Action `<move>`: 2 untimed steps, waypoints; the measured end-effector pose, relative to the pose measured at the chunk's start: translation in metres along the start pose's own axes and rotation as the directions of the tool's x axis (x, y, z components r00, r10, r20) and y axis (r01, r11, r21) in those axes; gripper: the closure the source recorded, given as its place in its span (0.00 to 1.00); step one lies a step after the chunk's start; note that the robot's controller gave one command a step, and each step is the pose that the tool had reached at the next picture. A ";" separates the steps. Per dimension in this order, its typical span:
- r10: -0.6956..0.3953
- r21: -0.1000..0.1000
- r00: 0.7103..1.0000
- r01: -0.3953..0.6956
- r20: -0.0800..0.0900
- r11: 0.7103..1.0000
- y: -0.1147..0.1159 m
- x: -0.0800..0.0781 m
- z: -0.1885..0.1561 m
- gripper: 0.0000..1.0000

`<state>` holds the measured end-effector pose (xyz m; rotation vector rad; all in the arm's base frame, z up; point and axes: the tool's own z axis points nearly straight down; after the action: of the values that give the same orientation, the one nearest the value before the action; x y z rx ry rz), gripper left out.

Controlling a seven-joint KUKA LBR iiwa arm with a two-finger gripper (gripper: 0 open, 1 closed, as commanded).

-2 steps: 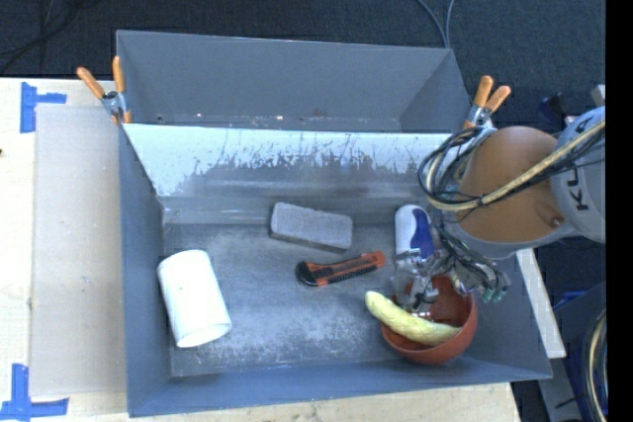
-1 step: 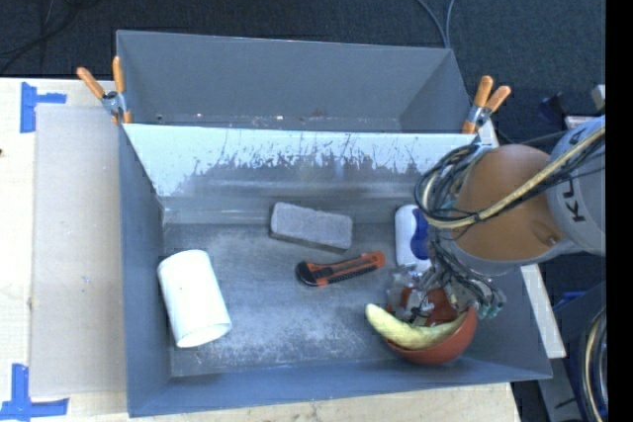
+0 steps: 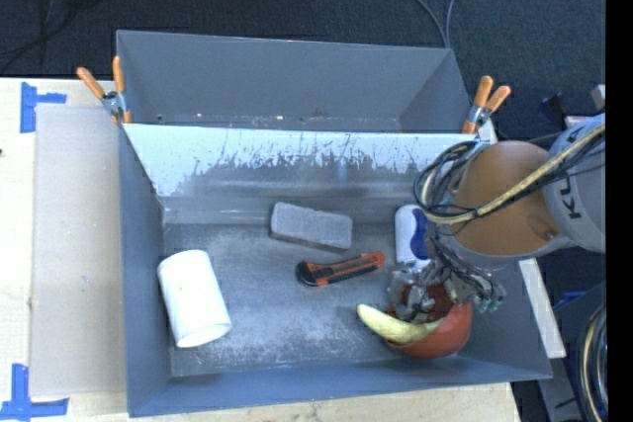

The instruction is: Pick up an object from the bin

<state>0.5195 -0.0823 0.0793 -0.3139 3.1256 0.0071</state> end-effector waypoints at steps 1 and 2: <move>0.101 0.003 0.995 -0.101 0.005 0.995 0.064 -0.003 0.001 1.00; 0.011 0.008 1.000 -0.011 0.009 1.000 0.084 -0.027 0.004 1.00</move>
Offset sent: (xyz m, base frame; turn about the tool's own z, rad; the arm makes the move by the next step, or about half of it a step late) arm 0.0081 0.0888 -0.0079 0.0107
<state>0.5293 0.0055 0.0756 -0.2962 3.1178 -0.0040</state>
